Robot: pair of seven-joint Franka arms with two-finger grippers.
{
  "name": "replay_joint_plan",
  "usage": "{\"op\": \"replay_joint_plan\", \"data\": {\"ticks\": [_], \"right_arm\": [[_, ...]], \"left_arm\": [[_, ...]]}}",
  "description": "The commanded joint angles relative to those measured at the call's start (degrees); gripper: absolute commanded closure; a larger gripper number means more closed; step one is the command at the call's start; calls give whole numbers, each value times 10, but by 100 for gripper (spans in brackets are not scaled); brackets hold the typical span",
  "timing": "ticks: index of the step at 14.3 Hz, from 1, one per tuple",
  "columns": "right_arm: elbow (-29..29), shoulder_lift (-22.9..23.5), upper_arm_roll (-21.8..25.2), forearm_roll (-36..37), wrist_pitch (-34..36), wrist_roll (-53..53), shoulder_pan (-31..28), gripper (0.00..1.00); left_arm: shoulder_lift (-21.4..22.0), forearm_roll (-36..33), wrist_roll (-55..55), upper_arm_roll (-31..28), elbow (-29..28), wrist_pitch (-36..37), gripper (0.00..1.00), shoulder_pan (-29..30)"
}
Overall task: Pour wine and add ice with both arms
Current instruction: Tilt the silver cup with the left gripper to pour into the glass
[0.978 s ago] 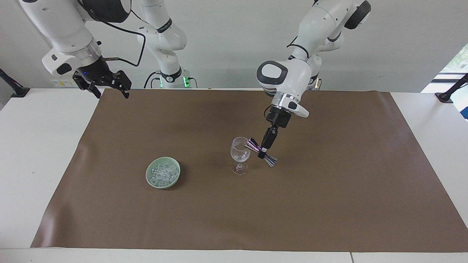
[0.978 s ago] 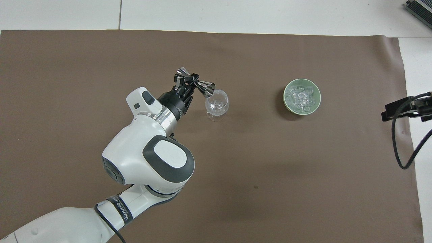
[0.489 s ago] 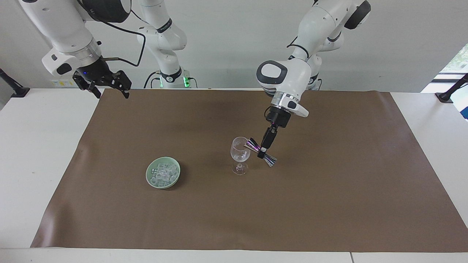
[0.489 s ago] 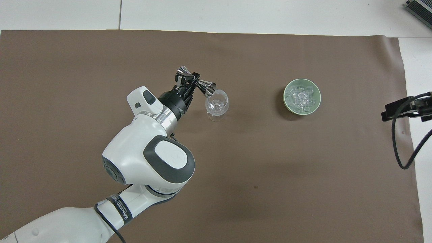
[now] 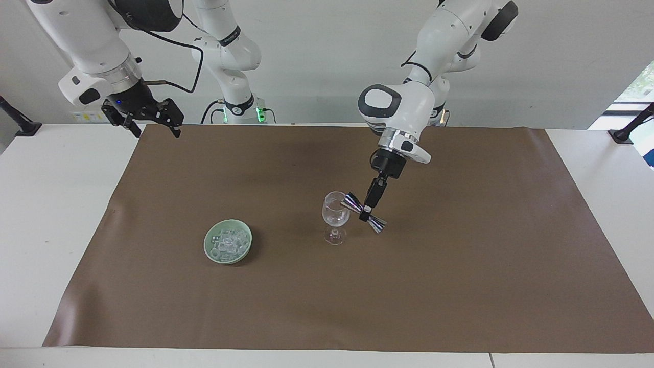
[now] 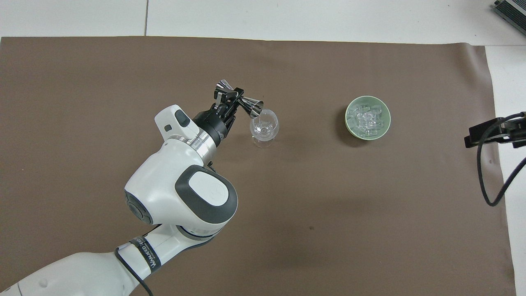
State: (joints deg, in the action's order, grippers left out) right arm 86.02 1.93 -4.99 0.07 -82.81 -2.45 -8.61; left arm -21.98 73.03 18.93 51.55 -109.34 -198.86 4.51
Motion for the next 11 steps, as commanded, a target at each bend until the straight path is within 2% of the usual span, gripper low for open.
{"op": "replay_joint_plan", "data": {"ticks": [1, 11], "right_arm": [[6, -7, 2, -14, -2, -12, -2, 0], [6, -7, 2, -14, -2, -12, -2, 0]], "left_arm": [[-14, -10, -10, -4, 16, -18, 100, -12], [-13, -11, -33, -5, 13, -18, 100, -12]]}}
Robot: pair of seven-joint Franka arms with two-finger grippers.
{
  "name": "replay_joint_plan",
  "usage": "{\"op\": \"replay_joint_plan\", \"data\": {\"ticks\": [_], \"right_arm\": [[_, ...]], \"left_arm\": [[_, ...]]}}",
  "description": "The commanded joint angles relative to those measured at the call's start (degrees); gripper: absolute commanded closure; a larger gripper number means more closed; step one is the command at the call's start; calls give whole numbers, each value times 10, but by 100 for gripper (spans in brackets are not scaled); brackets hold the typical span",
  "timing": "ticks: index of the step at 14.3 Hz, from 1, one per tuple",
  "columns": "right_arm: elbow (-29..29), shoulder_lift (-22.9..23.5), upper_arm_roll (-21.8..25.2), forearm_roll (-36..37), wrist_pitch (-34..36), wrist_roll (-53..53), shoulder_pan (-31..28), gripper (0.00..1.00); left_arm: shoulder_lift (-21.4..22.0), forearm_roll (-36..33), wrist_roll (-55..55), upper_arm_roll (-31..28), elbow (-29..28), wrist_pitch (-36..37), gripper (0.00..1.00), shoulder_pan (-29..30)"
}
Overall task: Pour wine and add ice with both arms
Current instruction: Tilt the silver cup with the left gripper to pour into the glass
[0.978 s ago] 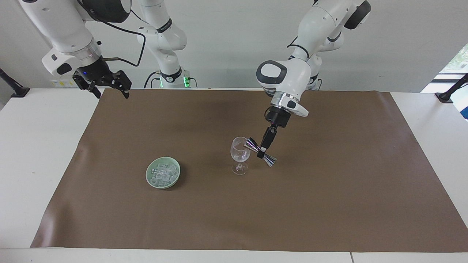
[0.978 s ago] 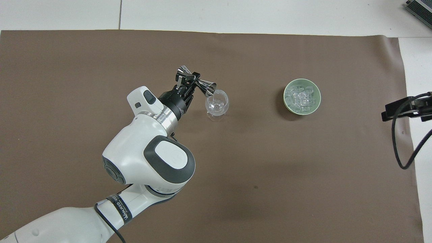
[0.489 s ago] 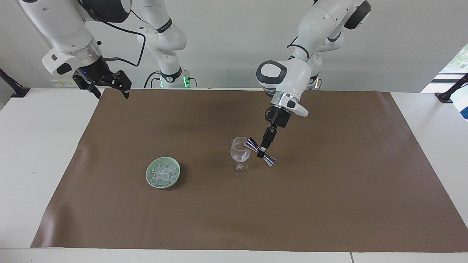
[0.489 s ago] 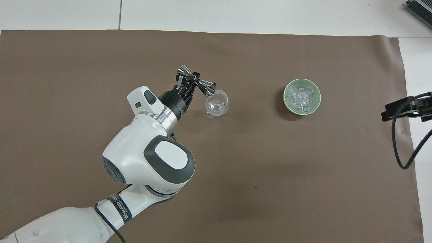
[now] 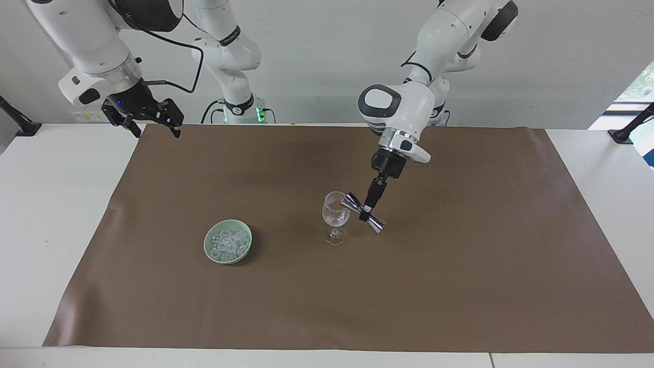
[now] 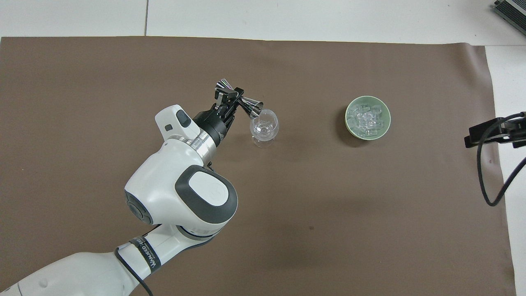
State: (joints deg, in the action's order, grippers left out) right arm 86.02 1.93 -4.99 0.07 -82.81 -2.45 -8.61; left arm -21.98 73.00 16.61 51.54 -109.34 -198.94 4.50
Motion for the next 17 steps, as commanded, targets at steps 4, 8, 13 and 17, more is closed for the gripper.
{"op": "replay_joint_plan", "data": {"ticks": [4, 8, 13, 17], "right_arm": [[6, -7, 2, -14, -2, -12, -2, 0], [6, -7, 2, -14, -2, -12, -2, 0], [6, -7, 2, -14, -2, -12, -2, 0], [5, -7, 2, -14, -2, -12, -2, 0]], "left_arm": [[-13, -9, -32, -5, 11, -17, 100, -11], [-13, -10, -46, -5, 11, -17, 100, -11], [-12, -10, -66, -6, 9, -17, 100, -11], [-11, -9, -78, -6, 9, -17, 100, -11]]}}
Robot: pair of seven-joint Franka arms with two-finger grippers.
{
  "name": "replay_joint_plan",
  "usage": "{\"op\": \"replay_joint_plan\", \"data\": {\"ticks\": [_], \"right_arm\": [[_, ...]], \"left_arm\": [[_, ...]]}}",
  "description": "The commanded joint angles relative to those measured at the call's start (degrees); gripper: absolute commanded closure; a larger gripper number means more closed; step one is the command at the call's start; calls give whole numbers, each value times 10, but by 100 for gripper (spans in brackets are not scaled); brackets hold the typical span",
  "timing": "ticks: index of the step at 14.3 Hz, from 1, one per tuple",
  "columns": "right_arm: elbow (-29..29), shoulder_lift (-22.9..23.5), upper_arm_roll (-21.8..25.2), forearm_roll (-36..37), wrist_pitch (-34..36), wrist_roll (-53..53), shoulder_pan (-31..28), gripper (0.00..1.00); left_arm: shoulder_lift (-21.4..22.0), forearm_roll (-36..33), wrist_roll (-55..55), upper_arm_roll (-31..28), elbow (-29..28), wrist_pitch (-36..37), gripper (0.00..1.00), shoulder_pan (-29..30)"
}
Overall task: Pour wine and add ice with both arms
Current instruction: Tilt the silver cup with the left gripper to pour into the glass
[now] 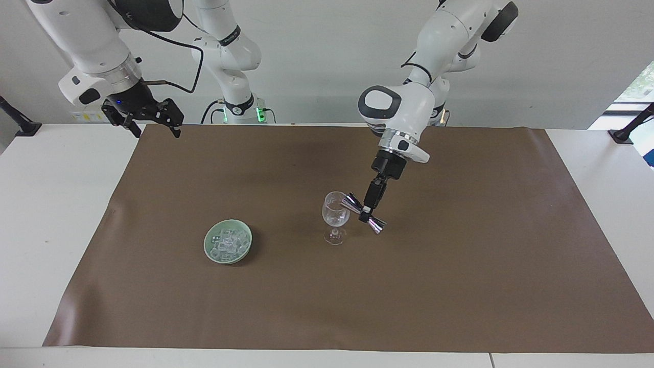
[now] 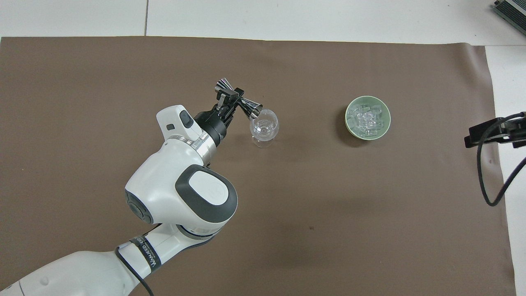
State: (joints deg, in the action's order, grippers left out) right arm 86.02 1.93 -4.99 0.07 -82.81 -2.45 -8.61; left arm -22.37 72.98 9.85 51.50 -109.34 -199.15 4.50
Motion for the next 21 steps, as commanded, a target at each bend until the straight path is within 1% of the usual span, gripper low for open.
{"op": "replay_joint_plan", "data": {"ticks": [1, 7, 9, 15, 21], "right_arm": [[6, -7, 2, -14, -2, -12, -2, 0], [6, -7, 2, -14, -2, -12, -2, 0], [6, -7, 2, -14, -2, -12, -2, 0], [6, -7, 2, -14, -2, -12, -2, 0], [6, -7, 2, -14, -2, -12, -2, 0]], "left_arm": [[-7, -9, -13, -5, 9, -15, 100, -11], [-8, -7, -18, -4, 11, -14, 100, -5], [-8, 3, -19, -3, 12, -13, 100, -2], [-7, 87, -18, 5, 26, -4, 100, 2], [-7, 183, -14, 20, 37, 39, 100, 16]]}}
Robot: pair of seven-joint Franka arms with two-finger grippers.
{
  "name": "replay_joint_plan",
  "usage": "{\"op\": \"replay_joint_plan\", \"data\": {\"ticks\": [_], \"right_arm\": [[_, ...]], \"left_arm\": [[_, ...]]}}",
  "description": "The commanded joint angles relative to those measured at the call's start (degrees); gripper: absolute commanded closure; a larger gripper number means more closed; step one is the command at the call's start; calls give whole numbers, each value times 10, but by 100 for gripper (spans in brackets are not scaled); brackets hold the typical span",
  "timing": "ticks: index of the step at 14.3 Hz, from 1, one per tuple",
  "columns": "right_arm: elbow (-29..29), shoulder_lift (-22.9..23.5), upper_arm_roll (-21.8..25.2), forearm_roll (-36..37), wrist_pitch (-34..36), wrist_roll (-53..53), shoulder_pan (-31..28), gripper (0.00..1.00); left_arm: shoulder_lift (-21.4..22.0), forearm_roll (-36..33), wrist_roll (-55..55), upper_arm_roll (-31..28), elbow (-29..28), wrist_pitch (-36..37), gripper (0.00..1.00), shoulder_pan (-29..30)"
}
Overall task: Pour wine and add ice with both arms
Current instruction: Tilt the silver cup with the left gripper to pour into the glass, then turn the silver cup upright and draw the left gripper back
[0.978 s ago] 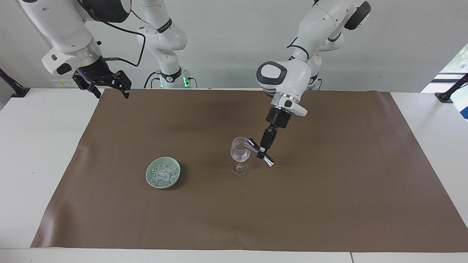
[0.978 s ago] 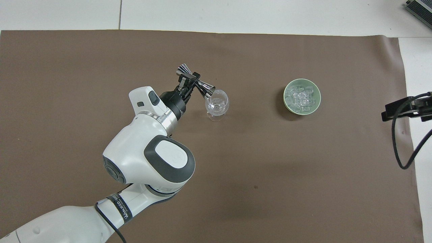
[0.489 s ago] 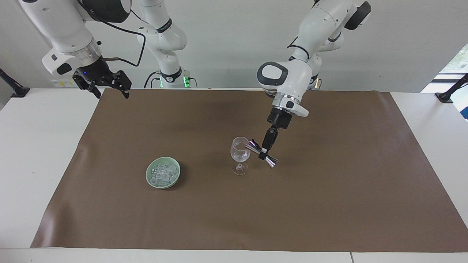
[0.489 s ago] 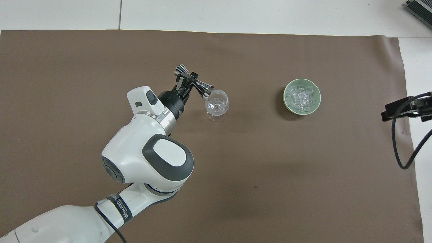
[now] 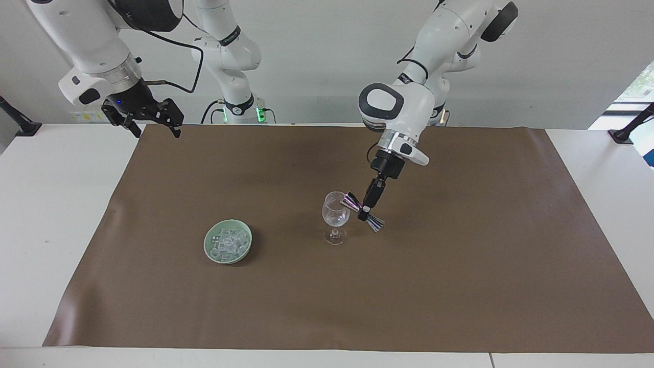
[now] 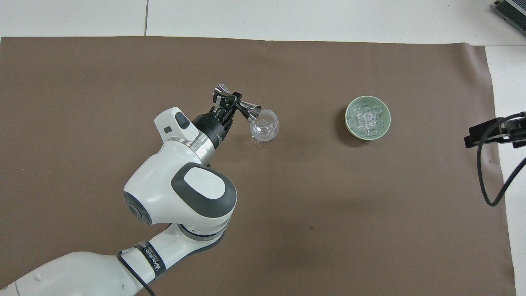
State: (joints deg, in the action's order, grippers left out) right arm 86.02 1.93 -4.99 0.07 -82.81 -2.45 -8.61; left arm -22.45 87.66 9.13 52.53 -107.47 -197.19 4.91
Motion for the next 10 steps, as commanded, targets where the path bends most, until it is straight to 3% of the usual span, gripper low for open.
{"op": "replay_joint_plan", "data": {"ticks": [1, 10], "right_arm": [[6, -7, 2, -14, -2, -12, -2, 0], [6, -7, 2, -14, -2, -10, -2, 0]], "left_arm": [[-7, 57, -7, 10, 24, 23, 100, 14], [-5, 81, 3, 0, 40, 91, 100, 54]]}}
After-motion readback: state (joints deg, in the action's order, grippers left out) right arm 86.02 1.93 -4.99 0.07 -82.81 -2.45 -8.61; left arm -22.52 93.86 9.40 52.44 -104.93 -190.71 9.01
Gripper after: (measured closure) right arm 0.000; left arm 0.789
